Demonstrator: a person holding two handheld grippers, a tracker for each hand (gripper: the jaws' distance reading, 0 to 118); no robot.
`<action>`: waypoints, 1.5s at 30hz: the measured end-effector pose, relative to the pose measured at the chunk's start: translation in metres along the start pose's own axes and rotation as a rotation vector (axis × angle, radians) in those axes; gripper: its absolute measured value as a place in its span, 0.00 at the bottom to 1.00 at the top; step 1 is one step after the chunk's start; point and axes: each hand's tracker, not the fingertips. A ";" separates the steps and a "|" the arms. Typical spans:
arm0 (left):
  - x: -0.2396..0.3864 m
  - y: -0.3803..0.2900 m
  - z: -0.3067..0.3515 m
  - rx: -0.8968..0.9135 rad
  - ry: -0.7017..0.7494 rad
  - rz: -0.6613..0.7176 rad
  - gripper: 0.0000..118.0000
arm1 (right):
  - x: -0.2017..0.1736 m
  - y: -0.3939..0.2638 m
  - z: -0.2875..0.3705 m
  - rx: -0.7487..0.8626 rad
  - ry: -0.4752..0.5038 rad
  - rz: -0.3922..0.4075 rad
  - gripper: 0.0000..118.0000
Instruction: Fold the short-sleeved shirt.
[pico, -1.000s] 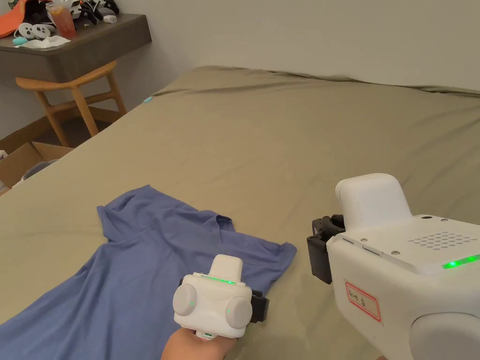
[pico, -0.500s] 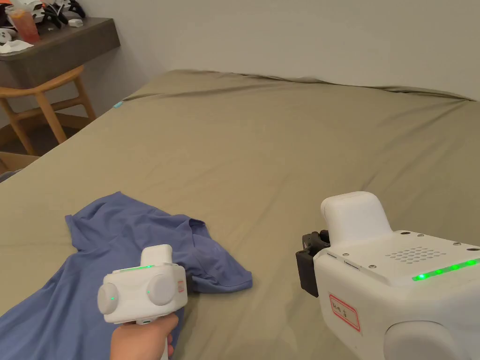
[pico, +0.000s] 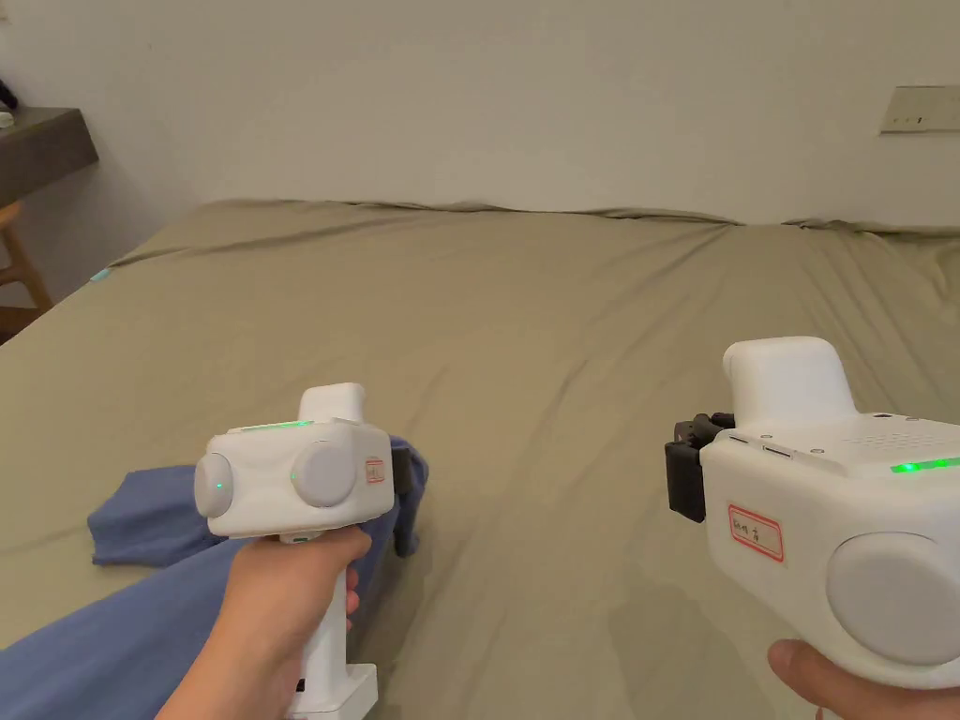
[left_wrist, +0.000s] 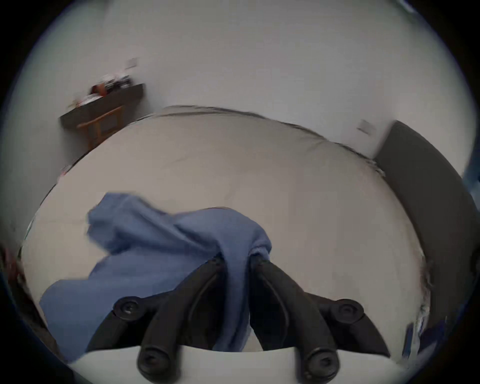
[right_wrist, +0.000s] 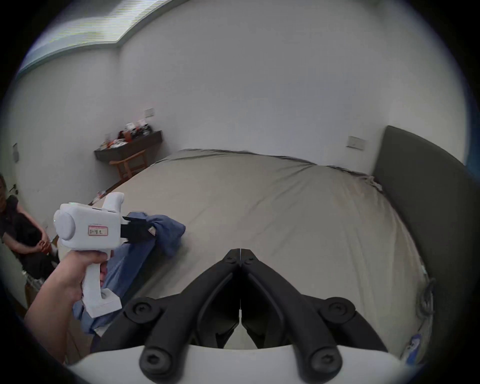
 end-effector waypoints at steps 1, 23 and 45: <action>0.029 0.004 -0.002 -0.005 -0.042 -0.062 0.12 | 0.011 0.000 0.009 0.011 -0.025 -0.009 0.02; 0.365 -0.232 0.012 -0.337 -0.580 -0.527 1.00 | 0.179 -0.095 0.186 -0.066 -0.582 -0.257 0.02; 0.026 -0.083 0.074 0.017 0.032 -0.175 0.00 | 0.092 -0.075 0.007 -0.056 -0.072 -0.159 0.02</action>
